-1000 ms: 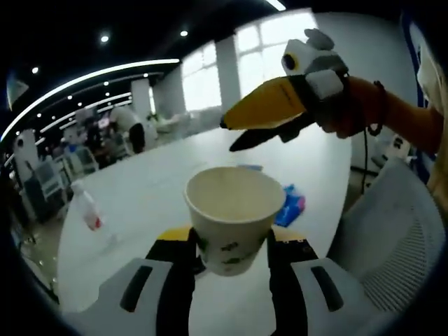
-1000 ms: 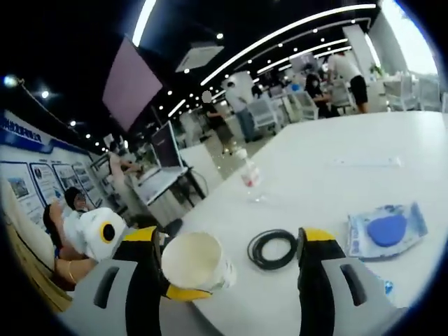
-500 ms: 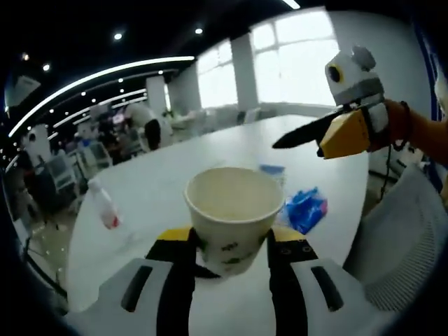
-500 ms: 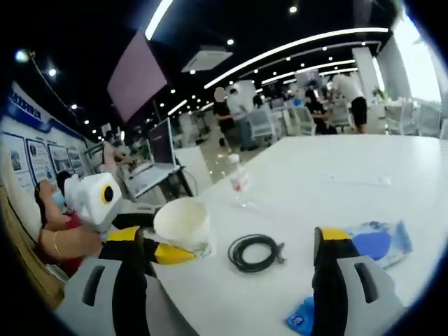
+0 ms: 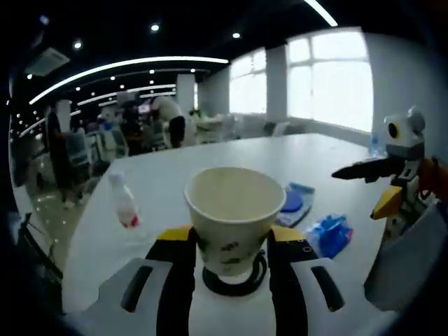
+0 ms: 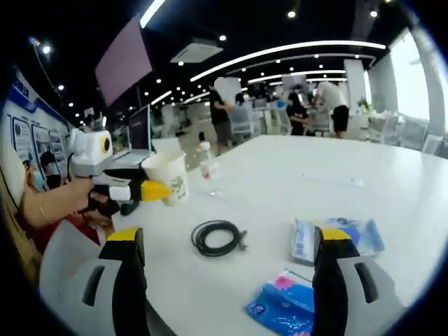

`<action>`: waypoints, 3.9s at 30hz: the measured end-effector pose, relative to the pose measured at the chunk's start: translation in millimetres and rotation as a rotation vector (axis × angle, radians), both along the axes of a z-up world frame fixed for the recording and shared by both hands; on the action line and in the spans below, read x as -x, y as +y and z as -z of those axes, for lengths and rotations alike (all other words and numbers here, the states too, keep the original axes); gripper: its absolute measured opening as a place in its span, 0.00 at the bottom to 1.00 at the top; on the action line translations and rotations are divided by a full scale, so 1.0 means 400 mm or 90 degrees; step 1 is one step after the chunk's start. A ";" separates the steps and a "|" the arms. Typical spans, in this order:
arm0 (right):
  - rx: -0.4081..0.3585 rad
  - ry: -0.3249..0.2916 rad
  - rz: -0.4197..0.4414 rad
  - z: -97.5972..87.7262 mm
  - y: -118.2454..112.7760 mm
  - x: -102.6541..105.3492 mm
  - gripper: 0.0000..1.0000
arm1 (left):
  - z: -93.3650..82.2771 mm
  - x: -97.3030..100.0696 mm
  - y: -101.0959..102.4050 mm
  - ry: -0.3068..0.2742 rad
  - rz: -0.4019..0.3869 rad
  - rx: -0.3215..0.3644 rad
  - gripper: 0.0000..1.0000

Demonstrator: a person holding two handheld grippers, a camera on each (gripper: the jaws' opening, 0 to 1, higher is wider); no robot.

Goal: Arrange the tabletop items into an orderly group along one side of the table until the central work area is clear of visible clutter.

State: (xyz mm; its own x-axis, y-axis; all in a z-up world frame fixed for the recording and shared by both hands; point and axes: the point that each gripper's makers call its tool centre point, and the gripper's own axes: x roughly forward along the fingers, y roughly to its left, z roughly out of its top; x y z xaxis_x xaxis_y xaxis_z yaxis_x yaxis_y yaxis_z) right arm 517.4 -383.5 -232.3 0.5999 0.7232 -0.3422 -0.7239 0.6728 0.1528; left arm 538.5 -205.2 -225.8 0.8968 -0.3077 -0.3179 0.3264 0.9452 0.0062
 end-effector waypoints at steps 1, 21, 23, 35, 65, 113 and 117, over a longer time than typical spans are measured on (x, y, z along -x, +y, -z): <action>0.001 0.002 0.003 0.005 -0.006 -0.002 1.00 | -0.001 -0.008 0.001 -0.001 -0.004 0.001 0.38; 0.026 0.038 0.045 0.102 -0.051 -0.018 1.00 | 0.051 -0.186 0.009 -0.004 -0.068 0.002 0.38; 0.035 0.037 0.045 0.110 -0.055 -0.018 0.99 | 0.061 -0.201 0.014 -0.004 -0.078 0.005 0.38; 0.042 0.062 0.067 0.144 -0.083 -0.028 0.99 | 0.120 -0.291 0.059 -0.012 -0.140 0.028 0.38; 0.042 0.114 0.096 0.187 -0.105 -0.045 0.99 | 0.300 -0.411 0.143 0.022 -0.211 0.038 0.38; 0.004 0.105 0.110 0.136 -0.130 -0.073 1.00 | 0.212 -0.281 0.109 0.051 -0.148 0.045 0.78; 0.021 0.090 0.093 0.120 -0.136 -0.080 1.00 | 0.187 -0.253 0.104 0.047 -0.140 0.040 0.84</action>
State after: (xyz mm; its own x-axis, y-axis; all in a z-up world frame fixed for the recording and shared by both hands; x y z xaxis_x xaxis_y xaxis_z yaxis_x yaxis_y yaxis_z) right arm 549.4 -437.8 -280.5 0.6418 0.6196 -0.4519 -0.5919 0.7749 0.2219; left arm 639.7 -163.7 -300.7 0.9193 -0.1285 -0.3719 0.1098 0.9914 -0.0711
